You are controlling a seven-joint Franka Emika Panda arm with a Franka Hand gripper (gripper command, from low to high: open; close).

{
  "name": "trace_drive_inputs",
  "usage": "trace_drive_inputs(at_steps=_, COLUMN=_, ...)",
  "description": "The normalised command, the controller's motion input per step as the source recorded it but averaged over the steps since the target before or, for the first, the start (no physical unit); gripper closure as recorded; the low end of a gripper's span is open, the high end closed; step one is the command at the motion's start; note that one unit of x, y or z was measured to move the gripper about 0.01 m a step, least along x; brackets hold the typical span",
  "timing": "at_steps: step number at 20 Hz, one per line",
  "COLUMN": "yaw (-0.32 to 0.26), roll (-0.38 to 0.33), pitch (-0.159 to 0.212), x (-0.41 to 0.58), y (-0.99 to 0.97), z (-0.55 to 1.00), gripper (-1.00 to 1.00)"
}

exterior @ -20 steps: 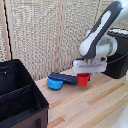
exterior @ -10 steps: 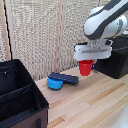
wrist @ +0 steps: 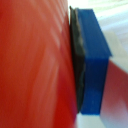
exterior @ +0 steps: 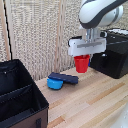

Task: Please find the red cup among the items before you. Carefully move your gripper towards it and gently hold it. Locate the front section of the organizer in front of you. Transfer the red cup above the front section and let go, placing it within that section.

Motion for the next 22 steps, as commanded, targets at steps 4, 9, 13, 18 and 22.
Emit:
trace_drive_inputs(at_steps=4, yaw=0.009, roll=0.000, pitch=0.030, x=0.226, y=0.90, z=0.40, gripper=1.00)
trace_drive_inputs(at_steps=9, yaw=0.000, roll=0.000, pitch=0.000, x=0.108, y=0.92, z=0.38, gripper=1.00)
trace_drive_inputs(at_steps=13, yaw=0.000, roll=0.000, pitch=0.000, x=0.094, y=0.92, z=0.38, gripper=1.00)
trace_drive_inputs(at_steps=18, yaw=0.000, roll=0.000, pitch=0.000, x=0.094, y=0.93, z=0.37, gripper=1.00)
trace_drive_inputs(at_steps=22, yaw=0.000, roll=0.000, pitch=0.000, x=0.110, y=0.93, z=0.34, gripper=1.00)
